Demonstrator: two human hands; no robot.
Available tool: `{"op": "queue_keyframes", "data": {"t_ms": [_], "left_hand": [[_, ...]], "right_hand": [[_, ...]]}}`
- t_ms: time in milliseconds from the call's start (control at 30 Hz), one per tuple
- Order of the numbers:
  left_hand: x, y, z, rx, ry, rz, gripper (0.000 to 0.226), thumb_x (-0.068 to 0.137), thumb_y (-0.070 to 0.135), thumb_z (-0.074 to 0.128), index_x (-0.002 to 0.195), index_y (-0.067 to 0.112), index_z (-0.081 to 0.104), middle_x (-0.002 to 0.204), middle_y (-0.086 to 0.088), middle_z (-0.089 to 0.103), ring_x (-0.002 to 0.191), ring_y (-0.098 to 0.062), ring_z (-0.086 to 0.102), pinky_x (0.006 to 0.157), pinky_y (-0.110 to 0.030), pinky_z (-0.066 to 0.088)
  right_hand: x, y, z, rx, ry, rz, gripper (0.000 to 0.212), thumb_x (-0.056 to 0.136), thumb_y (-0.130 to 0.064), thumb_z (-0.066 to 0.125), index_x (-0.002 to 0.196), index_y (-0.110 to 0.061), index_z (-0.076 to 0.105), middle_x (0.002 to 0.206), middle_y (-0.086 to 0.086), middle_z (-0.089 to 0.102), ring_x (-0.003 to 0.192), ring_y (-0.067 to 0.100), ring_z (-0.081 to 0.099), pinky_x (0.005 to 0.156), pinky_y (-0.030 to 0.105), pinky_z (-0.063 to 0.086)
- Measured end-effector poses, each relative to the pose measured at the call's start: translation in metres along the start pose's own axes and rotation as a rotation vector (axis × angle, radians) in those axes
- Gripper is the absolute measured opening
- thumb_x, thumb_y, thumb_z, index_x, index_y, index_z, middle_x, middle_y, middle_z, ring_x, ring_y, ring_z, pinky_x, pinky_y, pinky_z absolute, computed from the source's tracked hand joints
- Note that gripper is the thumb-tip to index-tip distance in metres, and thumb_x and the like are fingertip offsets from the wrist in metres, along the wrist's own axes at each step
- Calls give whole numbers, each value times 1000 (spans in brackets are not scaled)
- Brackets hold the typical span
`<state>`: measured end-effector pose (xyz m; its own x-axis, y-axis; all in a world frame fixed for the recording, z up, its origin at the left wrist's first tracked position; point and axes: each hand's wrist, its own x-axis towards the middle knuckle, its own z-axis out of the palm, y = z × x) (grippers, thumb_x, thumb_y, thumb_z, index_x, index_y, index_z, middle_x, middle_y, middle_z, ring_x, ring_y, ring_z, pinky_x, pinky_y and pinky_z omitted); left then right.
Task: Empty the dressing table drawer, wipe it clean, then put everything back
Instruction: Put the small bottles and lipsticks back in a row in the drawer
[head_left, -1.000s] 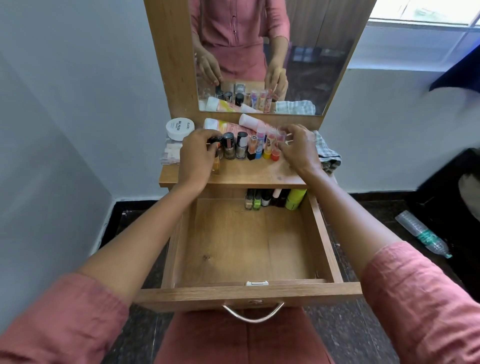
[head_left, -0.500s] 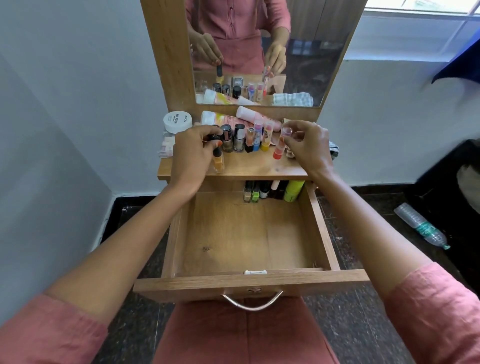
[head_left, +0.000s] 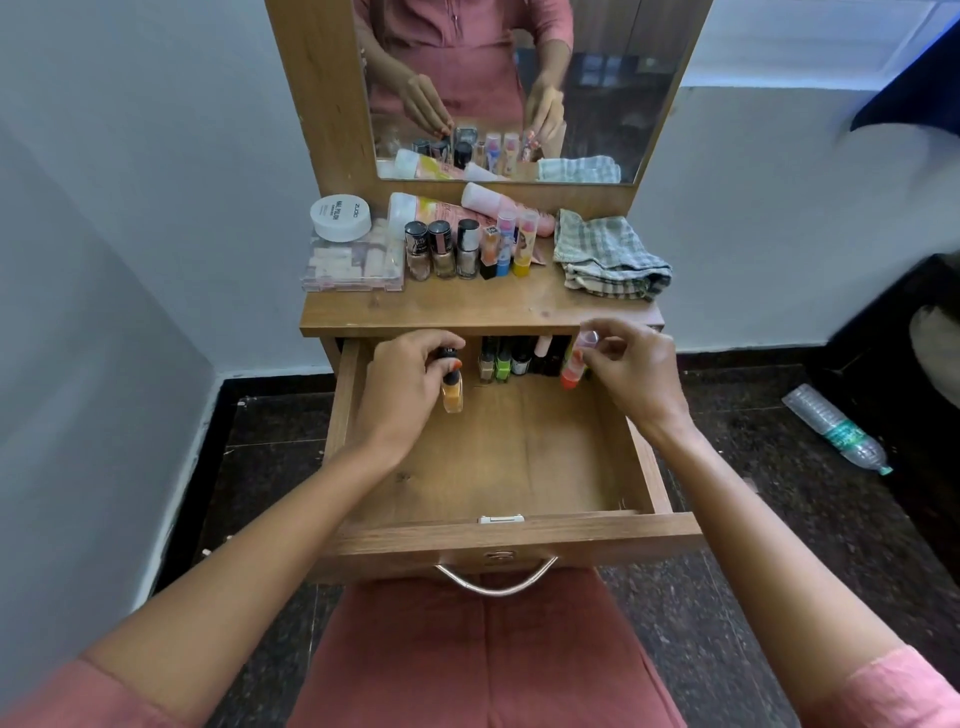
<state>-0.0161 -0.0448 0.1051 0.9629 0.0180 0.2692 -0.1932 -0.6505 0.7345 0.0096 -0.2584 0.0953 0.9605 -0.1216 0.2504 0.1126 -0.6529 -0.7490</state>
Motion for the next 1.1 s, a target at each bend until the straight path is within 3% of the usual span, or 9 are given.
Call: {"op": "queue_keyframes", "data": {"t_ms": [167,333,533,700,800,933,1100], "left_hand": [[0,-17,19,60,-57,-12,25,84,1,59,108,6,65,109,-8,68,89,0,53,71,10,34],[6,-26,36,121,-104,-2,28,86,2,56,113,4,61,117,-10,64,105,-16,61,84,-10,38],[16,-33,48,169,-126,5,28,87,1,55,115,2,60,118,-13,63,109,-21,59,89,-16,39],[22,-34,54,150,-97,13,28,87,1,54,115,1,59,117,-13,63,109,-22,59,90,-19,41],[24,-34,59,139,-72,18,28,87,0,54,114,1,60,115,-13,63,108,-22,59,91,-23,43],[23,-37,66,101,-17,-5,28,86,1,55,114,1,59,113,-14,64,105,-23,60,92,-28,46],[28,-44,71,63,-29,-94,35,82,5,62,117,2,59,116,-13,64,108,-23,59,94,-24,42]], "right_hand": [[-10,24,8,-63,-16,68,20,78,4,61,95,-2,68,83,8,64,67,11,58,61,-1,40],[-8,41,13,-134,-26,70,15,77,4,59,86,-5,66,75,9,68,71,21,66,79,32,52],[-1,45,15,-188,-41,55,10,79,5,59,86,1,65,86,6,57,68,14,54,72,17,43],[6,50,21,-213,-30,23,8,78,5,60,83,1,66,88,14,61,78,28,60,76,38,52],[9,57,26,-234,-17,29,11,76,7,58,80,0,66,87,15,60,82,33,59,75,45,52],[11,63,30,-256,4,42,8,76,6,60,81,3,66,96,17,54,85,34,58,80,44,52],[14,66,31,-293,7,60,10,75,3,62,85,5,67,100,20,53,90,35,56,84,46,50]]}}
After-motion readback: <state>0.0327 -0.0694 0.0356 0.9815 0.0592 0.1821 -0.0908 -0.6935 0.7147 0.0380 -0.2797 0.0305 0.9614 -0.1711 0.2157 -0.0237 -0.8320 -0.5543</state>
